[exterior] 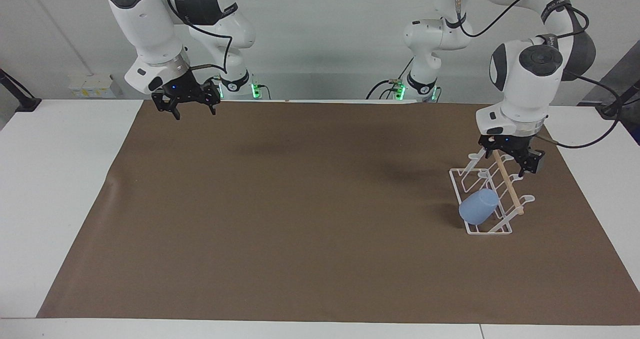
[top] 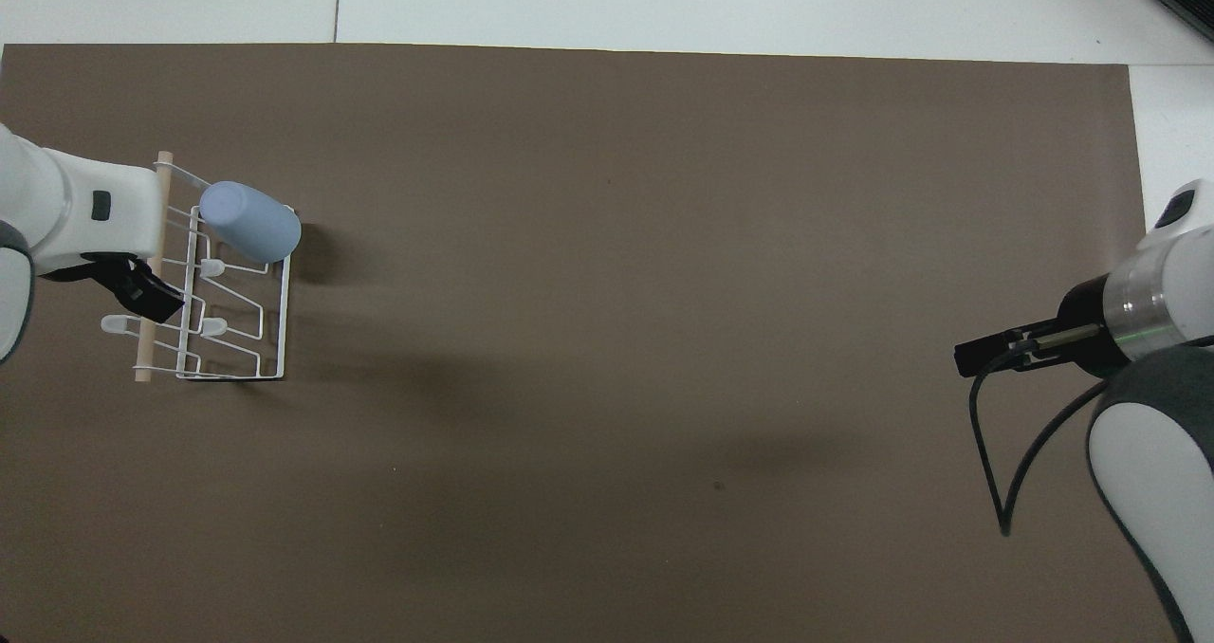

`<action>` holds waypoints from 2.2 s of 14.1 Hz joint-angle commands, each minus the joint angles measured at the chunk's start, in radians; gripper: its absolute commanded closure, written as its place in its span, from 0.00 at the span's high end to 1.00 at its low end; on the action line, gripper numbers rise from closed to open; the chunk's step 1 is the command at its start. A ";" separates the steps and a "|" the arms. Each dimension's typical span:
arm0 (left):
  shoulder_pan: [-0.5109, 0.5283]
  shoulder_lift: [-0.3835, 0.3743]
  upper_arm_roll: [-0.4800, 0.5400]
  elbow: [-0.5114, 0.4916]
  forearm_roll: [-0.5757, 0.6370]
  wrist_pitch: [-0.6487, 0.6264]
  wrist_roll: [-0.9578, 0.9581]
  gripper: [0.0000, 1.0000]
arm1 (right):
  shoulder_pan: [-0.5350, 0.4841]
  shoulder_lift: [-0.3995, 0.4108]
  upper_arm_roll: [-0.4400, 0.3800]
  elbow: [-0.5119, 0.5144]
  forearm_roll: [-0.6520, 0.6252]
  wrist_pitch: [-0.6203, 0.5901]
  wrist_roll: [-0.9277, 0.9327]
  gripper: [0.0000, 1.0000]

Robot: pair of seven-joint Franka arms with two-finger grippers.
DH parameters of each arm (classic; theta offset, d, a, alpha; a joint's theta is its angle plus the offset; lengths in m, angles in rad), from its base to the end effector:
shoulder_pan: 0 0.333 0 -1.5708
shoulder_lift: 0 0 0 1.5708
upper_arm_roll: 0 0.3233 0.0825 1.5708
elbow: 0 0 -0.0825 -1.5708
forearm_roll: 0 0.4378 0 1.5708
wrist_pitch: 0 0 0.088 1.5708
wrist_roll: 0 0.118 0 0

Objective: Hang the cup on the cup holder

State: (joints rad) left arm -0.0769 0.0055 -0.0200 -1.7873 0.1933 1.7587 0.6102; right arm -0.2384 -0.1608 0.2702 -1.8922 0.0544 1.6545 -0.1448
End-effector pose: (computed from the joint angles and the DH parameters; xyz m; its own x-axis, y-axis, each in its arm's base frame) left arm 0.6128 -0.0403 0.5208 0.7332 -0.6658 -0.1380 -0.6799 -0.7213 -0.1320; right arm 0.5543 0.0310 0.5489 0.9832 0.1644 -0.0800 0.1630 -0.9864 -0.0227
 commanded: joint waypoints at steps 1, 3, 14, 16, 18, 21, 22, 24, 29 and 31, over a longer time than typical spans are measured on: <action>0.049 -0.079 -0.006 -0.007 -0.096 -0.117 -0.055 1.00 | -0.013 -0.011 0.006 -0.007 -0.004 0.011 -0.027 1.00; 0.051 -0.097 -0.006 -0.004 -0.139 -0.137 -0.134 1.00 | -0.013 -0.011 0.006 -0.007 -0.004 0.011 -0.027 1.00; 0.065 0.041 -0.006 0.339 -0.215 -0.334 -0.368 1.00 | -0.013 -0.011 0.006 -0.007 -0.004 0.011 -0.027 1.00; 0.065 0.030 -0.006 0.339 -0.210 -0.338 -0.369 1.00 | -0.013 -0.011 0.006 -0.007 -0.004 0.011 -0.027 1.00; 0.063 0.024 -0.008 0.332 -0.210 -0.349 -0.371 1.00 | -0.013 -0.011 0.006 -0.007 -0.004 0.011 -0.027 1.00; 0.062 -0.005 -0.008 0.283 -0.210 -0.349 -0.369 1.00 | -0.013 -0.011 0.006 -0.007 -0.004 0.011 -0.027 1.00; 0.062 -0.015 -0.008 0.270 -0.210 -0.341 -0.371 1.00 | -0.013 -0.011 0.006 -0.007 -0.004 0.011 -0.029 1.00; 0.062 -0.007 -0.008 0.282 -0.218 -0.325 -0.380 1.00 | -0.013 -0.011 0.006 -0.007 -0.004 0.011 -0.027 1.00; 0.060 -0.001 -0.011 0.304 -0.222 -0.295 -0.454 1.00 | -0.013 -0.011 0.006 -0.007 -0.004 0.011 -0.029 1.00; 0.054 0.001 -0.012 0.305 -0.224 -0.294 -0.484 1.00 | -0.013 -0.011 0.006 -0.007 -0.004 0.011 -0.027 1.00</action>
State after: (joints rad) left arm -0.0305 0.0190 -0.0228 -1.4761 -0.0137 1.4540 0.1580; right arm -0.2384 -0.1608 0.2702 -1.8922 0.0544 1.6545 -0.1448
